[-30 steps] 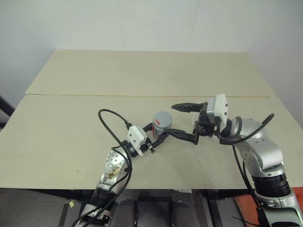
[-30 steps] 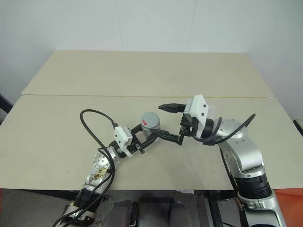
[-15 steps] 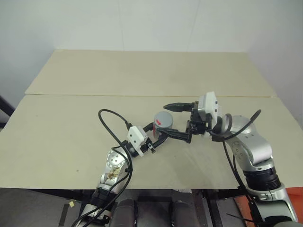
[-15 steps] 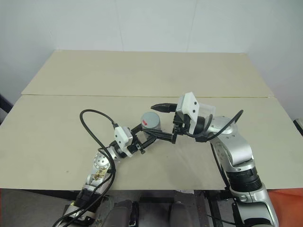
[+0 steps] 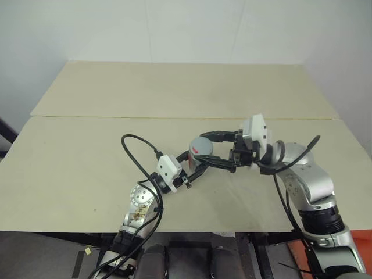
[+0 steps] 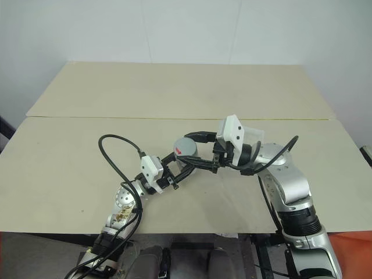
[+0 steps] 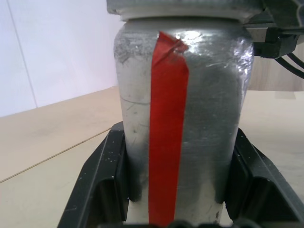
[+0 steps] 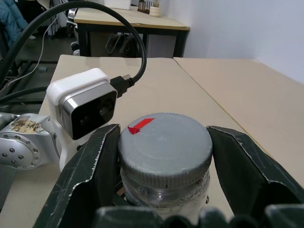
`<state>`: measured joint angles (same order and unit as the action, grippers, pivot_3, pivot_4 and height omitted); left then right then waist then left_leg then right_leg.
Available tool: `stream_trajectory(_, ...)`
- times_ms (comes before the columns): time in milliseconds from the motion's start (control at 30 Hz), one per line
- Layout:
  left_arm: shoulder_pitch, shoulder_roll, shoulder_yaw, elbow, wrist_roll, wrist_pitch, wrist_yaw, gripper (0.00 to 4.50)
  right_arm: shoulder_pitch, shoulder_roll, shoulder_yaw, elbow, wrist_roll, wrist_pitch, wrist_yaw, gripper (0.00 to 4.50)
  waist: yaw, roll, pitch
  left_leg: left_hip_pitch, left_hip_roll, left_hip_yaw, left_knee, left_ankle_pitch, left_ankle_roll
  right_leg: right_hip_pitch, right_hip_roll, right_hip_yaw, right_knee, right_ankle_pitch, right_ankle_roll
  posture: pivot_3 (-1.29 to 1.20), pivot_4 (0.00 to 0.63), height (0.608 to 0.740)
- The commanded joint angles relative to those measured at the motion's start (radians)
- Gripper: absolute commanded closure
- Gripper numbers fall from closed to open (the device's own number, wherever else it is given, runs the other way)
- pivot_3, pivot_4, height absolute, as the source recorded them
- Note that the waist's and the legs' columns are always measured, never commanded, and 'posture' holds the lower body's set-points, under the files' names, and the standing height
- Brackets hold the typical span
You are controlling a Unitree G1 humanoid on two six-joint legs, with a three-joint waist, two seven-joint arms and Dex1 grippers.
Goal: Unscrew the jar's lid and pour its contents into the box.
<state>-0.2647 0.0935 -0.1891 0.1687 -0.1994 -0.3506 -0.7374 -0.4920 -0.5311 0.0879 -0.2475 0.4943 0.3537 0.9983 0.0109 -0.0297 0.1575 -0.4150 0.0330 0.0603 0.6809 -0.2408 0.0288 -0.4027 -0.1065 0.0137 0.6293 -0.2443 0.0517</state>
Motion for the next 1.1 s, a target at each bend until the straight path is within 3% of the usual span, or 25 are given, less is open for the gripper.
stream_trajectory(33, -0.01, -0.004, -0.007, -0.025, -0.007, -0.021, -0.002, 2.39, -0.002, -0.001, -0.023, -0.033, 0.007, -0.021, -0.002, 1.24, 0.0, 0.0, 0.0, 0.0, 0.0, 0.0, 0.0, 0.0, 0.0, 0.0, 0.0, 0.0, 0.0, 0.0, 0.0, 0.0, 0.15, 0.74)
stream_trajectory(867, -0.008, 0.001, -0.007, -0.014, -0.007, -0.027, -0.005, 2.39, -0.042, 0.006, -0.063, -0.041, 0.14, 0.146, -0.027, 1.24, 0.0, 0.0, 0.0, 0.0, 0.0, 0.0, 0.0, 0.0, 0.0, 0.0, 0.0, 0.0, 0.0, 0.0, 0.0, 0.0, 0.15, 0.74)
stream_trajectory(1100, -0.013, 0.001, -0.007, -0.012, -0.007, -0.027, -0.005, 2.39, 0.004, 0.006, -0.038, -0.05, 0.018, -0.069, 0.021, 1.24, 0.0, 0.0, 0.0, 0.0, 0.0, 0.0, 0.0, 0.0, 0.0, 0.0, 0.0, 0.0, 0.0, 0.0, 0.0, 0.0, 0.15, 0.74)
